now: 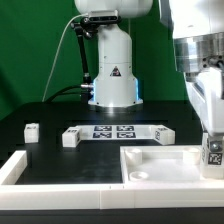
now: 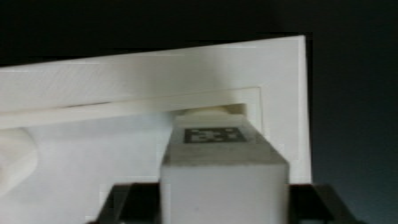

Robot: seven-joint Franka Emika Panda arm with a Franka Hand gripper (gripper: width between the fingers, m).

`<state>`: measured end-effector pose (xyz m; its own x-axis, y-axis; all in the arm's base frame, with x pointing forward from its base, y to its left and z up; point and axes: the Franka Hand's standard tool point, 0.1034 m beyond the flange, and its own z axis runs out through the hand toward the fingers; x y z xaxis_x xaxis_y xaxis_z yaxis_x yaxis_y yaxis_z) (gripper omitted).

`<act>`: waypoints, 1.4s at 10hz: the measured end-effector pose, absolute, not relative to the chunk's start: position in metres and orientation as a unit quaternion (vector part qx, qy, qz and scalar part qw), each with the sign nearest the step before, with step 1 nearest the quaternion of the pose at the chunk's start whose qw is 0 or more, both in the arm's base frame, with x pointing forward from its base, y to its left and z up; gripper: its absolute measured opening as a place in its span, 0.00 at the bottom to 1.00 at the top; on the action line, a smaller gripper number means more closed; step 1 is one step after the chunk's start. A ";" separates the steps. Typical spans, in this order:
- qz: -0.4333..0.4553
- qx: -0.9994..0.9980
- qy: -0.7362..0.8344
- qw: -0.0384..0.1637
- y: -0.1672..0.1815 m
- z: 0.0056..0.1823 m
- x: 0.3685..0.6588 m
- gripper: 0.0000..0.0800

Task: Assemble one leg

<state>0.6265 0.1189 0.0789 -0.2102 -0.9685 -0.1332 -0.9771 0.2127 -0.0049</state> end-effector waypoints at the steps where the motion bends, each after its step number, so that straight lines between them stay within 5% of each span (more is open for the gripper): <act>1: 0.040 -0.596 0.800 0.054 0.119 0.079 0.627 0.36; 9: 0.048 -0.523 0.848 0.073 0.122 0.080 0.629 0.36; 12: 0.049 -0.561 0.823 0.072 0.115 0.080 0.629 0.78; 14: 0.044 -0.668 0.740 0.067 0.112 0.079 0.627 0.80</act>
Offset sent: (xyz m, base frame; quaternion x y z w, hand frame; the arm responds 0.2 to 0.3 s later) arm -0.0061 -0.0054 -0.0023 0.0312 0.0420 0.3436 0.9377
